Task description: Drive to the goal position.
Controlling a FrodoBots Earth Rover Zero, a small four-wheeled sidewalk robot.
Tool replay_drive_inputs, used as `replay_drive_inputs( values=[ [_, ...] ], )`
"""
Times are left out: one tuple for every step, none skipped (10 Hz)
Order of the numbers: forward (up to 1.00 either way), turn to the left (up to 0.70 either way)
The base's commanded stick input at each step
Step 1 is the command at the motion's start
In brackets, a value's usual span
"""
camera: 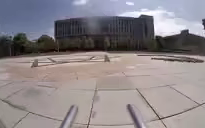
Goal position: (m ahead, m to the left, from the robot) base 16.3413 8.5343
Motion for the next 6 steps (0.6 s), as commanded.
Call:
replay_drive_inputs(
  values=[
    [0.70,-0.35],
    [0.70,-0.32],
    [0.70,0.00],
    [0.70,0.00],
    [0.70,0.00],
    [0.70,0.00]
  ],
)
